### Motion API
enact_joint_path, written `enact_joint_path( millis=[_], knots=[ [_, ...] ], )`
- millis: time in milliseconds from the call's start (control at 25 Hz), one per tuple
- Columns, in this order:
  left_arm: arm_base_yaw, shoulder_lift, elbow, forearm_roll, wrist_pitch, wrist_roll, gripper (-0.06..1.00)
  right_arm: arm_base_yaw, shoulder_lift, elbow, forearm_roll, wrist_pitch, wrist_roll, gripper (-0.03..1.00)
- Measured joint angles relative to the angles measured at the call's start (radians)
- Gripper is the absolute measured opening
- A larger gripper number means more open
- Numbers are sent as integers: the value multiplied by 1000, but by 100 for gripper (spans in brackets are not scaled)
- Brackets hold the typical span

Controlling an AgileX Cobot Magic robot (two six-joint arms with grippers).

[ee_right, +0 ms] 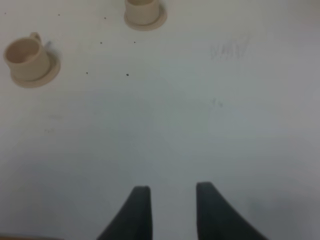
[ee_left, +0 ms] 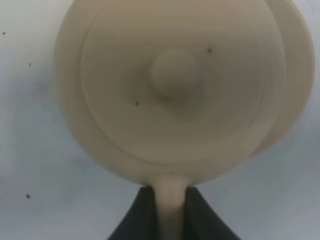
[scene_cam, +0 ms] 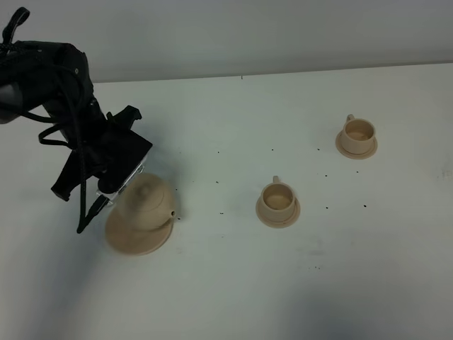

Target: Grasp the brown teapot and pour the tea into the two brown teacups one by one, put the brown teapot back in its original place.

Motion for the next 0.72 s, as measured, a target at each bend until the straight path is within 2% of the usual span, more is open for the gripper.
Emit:
enact_joint_path(
  millis=[280, 720],
  knots=[
    [64, 0, 0, -135, -57, 8, 12, 0, 0, 0, 0, 0, 0, 24],
    [69, 0, 0, -278, -107, 11, 12, 0, 0, 0, 0, 0, 0, 24]
  ],
)
